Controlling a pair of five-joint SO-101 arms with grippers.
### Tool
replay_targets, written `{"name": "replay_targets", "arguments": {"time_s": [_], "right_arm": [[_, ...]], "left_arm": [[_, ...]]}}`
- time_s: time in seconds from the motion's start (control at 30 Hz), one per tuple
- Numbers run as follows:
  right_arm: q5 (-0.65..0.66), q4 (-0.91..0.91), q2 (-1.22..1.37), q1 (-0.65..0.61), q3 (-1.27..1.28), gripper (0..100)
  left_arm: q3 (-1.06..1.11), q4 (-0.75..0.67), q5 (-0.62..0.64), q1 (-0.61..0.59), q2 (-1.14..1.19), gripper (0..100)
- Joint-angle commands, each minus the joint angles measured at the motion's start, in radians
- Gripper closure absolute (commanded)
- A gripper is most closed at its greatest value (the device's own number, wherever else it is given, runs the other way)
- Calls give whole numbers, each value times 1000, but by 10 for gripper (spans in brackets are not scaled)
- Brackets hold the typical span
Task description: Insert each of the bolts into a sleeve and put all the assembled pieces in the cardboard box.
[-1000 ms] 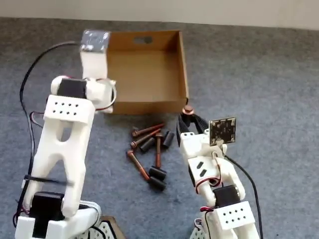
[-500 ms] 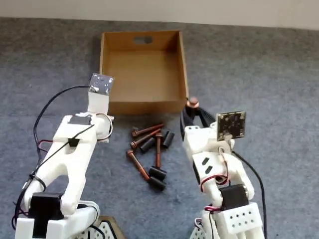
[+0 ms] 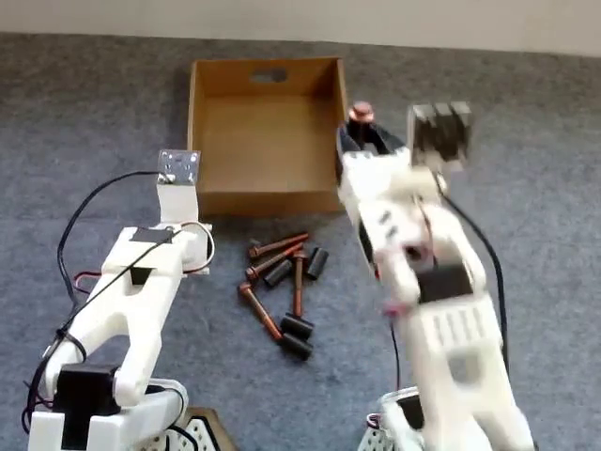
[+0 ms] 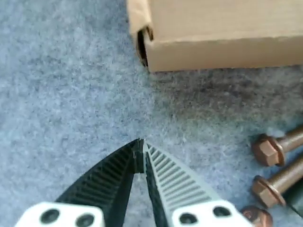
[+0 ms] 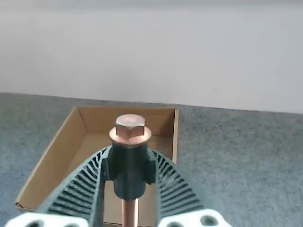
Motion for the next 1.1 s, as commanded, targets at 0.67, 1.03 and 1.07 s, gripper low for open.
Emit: {"name": "replay_targets", "arguments": {"time_s": [0.67, 1.03, 1.07], "right_arm": [[3, -2, 871, -53, -659, 991], [3, 64, 1173, -53, -898, 991], [3, 110, 1194, -54, -937, 991]], "left_arm": [[81, -129, 3, 7, -28, 992], [82, -129, 2, 7, -28, 992], [81, -129, 2, 7, -28, 992]]}}
